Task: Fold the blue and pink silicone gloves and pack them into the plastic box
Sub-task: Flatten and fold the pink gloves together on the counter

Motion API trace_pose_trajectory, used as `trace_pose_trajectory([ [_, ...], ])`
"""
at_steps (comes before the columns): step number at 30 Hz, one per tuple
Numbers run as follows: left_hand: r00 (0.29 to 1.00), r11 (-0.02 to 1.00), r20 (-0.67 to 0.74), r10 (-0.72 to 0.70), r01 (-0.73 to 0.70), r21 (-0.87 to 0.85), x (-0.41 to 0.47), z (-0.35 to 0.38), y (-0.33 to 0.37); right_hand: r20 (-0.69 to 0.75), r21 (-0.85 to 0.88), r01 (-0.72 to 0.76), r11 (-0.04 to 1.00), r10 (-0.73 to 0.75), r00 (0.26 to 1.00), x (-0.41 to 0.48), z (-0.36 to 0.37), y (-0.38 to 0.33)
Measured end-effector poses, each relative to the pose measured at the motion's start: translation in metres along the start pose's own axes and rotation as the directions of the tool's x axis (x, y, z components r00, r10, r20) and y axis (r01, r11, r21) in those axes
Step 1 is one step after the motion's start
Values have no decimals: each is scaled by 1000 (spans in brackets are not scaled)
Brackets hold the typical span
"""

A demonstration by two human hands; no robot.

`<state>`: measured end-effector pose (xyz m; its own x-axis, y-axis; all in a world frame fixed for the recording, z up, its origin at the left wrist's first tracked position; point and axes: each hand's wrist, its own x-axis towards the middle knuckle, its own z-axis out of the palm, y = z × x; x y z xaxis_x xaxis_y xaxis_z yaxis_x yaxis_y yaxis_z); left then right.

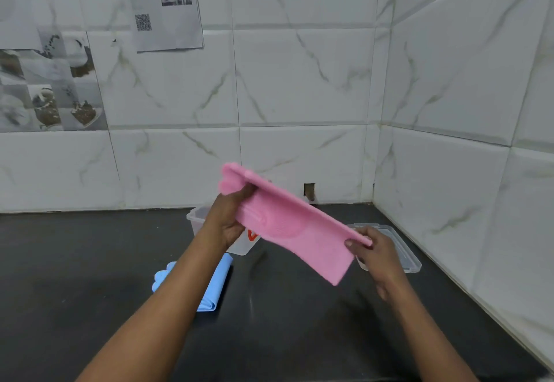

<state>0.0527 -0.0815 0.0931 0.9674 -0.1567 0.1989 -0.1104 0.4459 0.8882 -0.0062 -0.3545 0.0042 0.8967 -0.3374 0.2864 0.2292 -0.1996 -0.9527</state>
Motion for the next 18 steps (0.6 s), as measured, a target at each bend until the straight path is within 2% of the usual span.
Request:
trace_pose_trajectory([
  [2, 972, 975, -157, -173, 146, -169, -8, -19, -19, 4, 256, -123, 959, 126, 992, 2, -11, 5],
  [3, 957, 958, -180, -228, 186, -220, -15, -20, -32, 14, 331, -189, 924, 196, 981, 5, -15, 8],
  [5, 940, 941, -188, -285, 236, -243, -32, -26, -55, 22, 317, -317, 894, 327, 945, 8, -19, 14],
  [7, 914, 935, -233, -332, 287, -207, -47, -35, -75, 6, 147, -398, 906, 401, 916, 4, -20, 24],
  [10, 822, 899, -409, -397, 438, 6, -59, -46, -92, -41, -208, -404, 891, 405, 913, -8, -18, 41],
  [12, 778, 858, -516, -358, 492, 147, -62, -49, -95, -90, -347, -341, 874, 331, 939, -12, -16, 47],
  [14, 799, 813, -543, -259, 484, 324, -64, -51, -92, -114, -445, -265, 855, 239, 964, -13, -12, 47],
  [16, 846, 711, -520, -115, 436, 552, -66, -55, -91, -118, -530, -213, 821, 177, 977, -14, -6, 45],
  [18, 875, 582, -484, -1, 394, 711, -70, -57, -92, -111, -580, -169, 797, 128, 986, -15, -3, 44],
])
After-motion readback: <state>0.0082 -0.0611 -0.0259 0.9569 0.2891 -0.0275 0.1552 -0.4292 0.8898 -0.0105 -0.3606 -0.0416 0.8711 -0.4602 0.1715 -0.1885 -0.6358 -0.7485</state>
